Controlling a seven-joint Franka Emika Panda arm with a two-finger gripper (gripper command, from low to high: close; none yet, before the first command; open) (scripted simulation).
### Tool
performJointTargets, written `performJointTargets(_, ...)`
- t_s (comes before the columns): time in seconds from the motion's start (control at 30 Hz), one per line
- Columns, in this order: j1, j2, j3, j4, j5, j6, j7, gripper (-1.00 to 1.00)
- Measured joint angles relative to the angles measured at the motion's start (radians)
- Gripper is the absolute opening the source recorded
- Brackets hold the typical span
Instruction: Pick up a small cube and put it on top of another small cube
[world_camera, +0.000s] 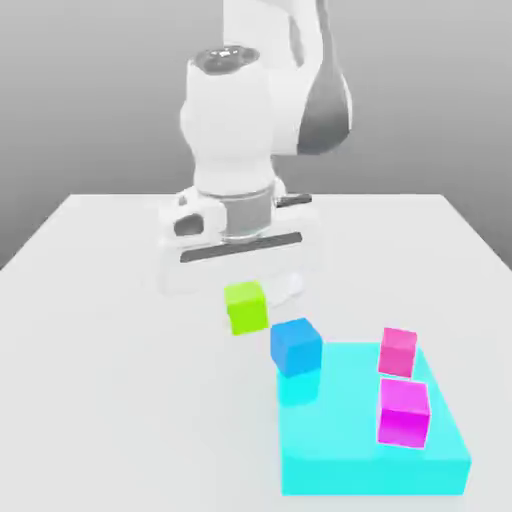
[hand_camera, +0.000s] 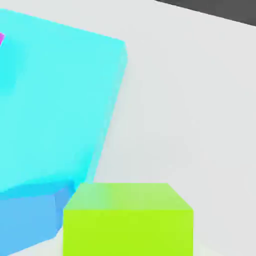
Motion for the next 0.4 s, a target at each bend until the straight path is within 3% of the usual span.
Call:
performJointTargets(0.1, 0.051, -0.062, 0.054, -0.049, 0.005, -0.011, 0.017, -1.00)
performJointTargets(0.27, 0.056, 0.087, 0.074, -0.088, 0.008, 0.177, 0.021, -1.00)
performJointTargets(0.3, 0.055, 0.120, 0.075, -0.094, 0.007, 0.216, 0.021, 1.00)
performJointTargets(0.4, 0.055, 0.120, 0.075, -0.094, 0.007, 0.216, 0.021, 1.00)
